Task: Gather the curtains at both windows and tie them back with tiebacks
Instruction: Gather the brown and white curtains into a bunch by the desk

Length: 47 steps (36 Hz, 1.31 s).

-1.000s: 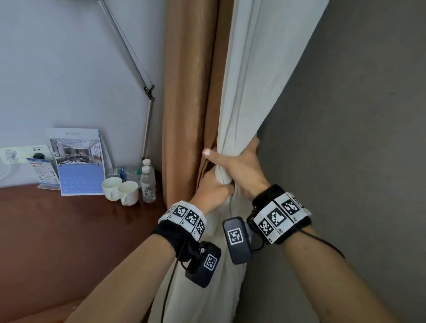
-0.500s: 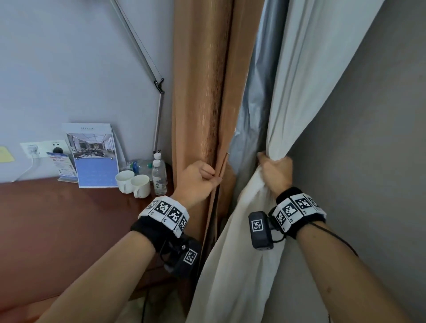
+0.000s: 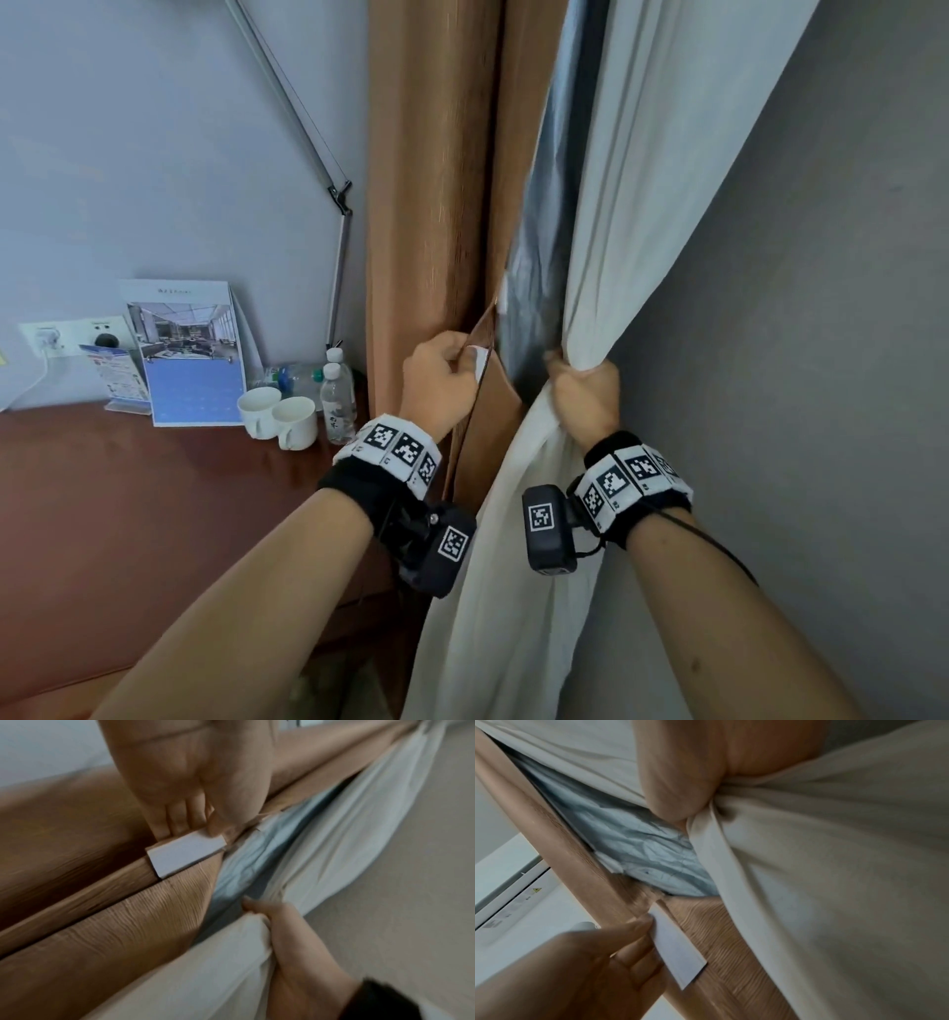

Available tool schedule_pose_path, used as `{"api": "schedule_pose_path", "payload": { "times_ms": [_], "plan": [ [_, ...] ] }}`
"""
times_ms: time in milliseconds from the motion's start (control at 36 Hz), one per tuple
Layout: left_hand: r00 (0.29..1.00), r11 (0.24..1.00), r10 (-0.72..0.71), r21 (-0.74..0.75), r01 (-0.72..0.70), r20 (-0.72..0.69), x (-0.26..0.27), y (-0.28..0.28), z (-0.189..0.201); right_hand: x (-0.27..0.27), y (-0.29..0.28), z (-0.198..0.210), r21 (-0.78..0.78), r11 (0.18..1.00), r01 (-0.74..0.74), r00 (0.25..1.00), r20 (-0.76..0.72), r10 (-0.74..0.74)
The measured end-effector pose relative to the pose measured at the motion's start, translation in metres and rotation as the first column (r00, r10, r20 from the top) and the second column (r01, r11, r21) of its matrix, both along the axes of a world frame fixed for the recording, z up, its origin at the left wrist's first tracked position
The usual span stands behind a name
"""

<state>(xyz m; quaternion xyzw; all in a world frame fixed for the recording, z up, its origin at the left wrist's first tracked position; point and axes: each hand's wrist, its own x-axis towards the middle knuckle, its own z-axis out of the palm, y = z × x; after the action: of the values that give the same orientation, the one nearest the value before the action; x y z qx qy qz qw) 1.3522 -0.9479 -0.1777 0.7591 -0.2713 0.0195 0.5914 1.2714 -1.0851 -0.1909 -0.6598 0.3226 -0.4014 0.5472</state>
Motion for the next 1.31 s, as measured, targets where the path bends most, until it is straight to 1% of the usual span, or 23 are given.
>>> {"api": "schedule_pose_path", "payload": {
  "times_ms": [139, 194, 278, 361, 472, 583, 667, 722, 778, 833, 861, 889, 944, 1000, 1055, 1111, 1167, 1222, 1305],
  "plan": [
    [0.969, 0.984, -0.167, -0.095, 0.152, -0.180, 0.012, 0.011, -0.004, -0.011, -0.014, -0.002, -0.006, 0.999, 0.047, 0.999, -0.001, -0.047],
    [0.955, 0.976, -0.204, -0.117, 0.182, -0.216, 0.017, 0.020, -0.005, -0.014, -0.017, -0.003, -0.016, 0.998, 0.061, 0.998, 0.008, -0.061],
    [0.943, 0.972, -0.224, -0.124, 0.198, -0.246, 0.025, 0.033, -0.008, -0.016, -0.019, -0.003, -0.015, 0.998, 0.061, 0.998, 0.019, -0.061],
    [0.944, 0.966, -0.255, -0.102, 0.238, -0.209, 0.026, 0.042, -0.008, -0.015, -0.016, -0.003, -0.025, 0.999, 0.038, 0.999, 0.004, -0.038],
    [0.962, 0.969, -0.245, -0.050, 0.241, -0.124, 0.013, 0.043, -0.006, -0.011, -0.005, -0.001, -0.039, 0.999, 0.015, 1.000, 0.006, -0.015],
    [0.952, 0.961, -0.276, -0.066, 0.269, -0.135, -0.004, 0.041, -0.009, -0.006, 0.014, 0.001, -0.053, 0.998, -0.044, 0.999, 0.029, 0.046],
    [0.906, 0.931, -0.360, -0.156, 0.331, -0.223, -0.017, 0.036, -0.010, -0.002, 0.031, 0.002, -0.091, 0.993, -0.078, 0.996, 0.040, 0.082],
    [0.859, 0.903, -0.421, -0.225, 0.366, -0.291, -0.025, 0.031, -0.011, -0.001, 0.044, 0.003, -0.163, 0.981, -0.108, 0.993, 0.036, 0.115],
    [0.825, 0.890, -0.447, -0.259, 0.374, -0.345, -0.035, 0.028, -0.007, -0.001, 0.055, 0.005, -0.224, 0.961, -0.159, 0.984, 0.037, 0.172],
    [0.758, 0.841, -0.524, -0.374, 0.390, -0.389, -0.039, 0.026, -0.006, -0.002, 0.062, 0.005, -0.258, 0.944, -0.204, 0.977, 0.013, 0.214],
    [0.747, 0.831, -0.539, -0.388, 0.398, -0.390, -0.040, 0.027, -0.003, -0.003, 0.064, 0.004, -0.266, 0.938, -0.221, 0.974, -0.006, 0.228],
    [0.746, 0.832, -0.542, -0.368, 0.415, -0.387, -0.041, 0.028, 0.001, -0.005, 0.065, 0.004, -0.274, 0.932, -0.238, 0.970, -0.015, 0.244],
    [0.767, 0.854, -0.520, -0.226, 0.468, -0.376, -0.039, 0.033, 0.012, -0.009, 0.067, 0.003, -0.288, 0.912, -0.293, 0.952, -0.002, 0.305],
    [0.823, 0.873, -0.476, -0.049, 0.486, -0.311, -0.034, 0.038, 0.024, -0.014, 0.071, 0.004, -0.306, 0.887, -0.346, 0.932, -0.007, 0.362],
    [0.876, 0.889, -0.428, 0.071, 0.452, -0.222, -0.028, 0.041, 0.036, -0.013, 0.073, 0.003, -0.300, 0.874, -0.383, 0.921, -0.046, 0.388],
    [0.886, 0.888, -0.428, 0.100, 0.449, -0.181, -0.024, 0.042, 0.051, -0.009, 0.073, 0.000, -0.315, 0.856, -0.409, 0.912, -0.101, 0.398],
    [0.873, 0.870, -0.460, 0.111, 0.480, -0.165, -0.022, 0.042, 0.067, -0.011, 0.078, 0.008, -0.301, 0.837, -0.458, 0.889, -0.185, 0.419],
    [0.861, 0.848, -0.492, 0.154, 0.507, -0.130, -0.025, 0.042, 0.082, -0.012, 0.083, 0.013, -0.291, 0.819, -0.495, 0.864, -0.265, 0.428],
    [0.859, 0.846, -0.490, 0.159, 0.509, -0.148, -0.030, 0.039, 0.090, -0.010, 0.086, 0.013, -0.296, 0.802, -0.518, 0.840, -0.354, 0.412]
  ]
}}
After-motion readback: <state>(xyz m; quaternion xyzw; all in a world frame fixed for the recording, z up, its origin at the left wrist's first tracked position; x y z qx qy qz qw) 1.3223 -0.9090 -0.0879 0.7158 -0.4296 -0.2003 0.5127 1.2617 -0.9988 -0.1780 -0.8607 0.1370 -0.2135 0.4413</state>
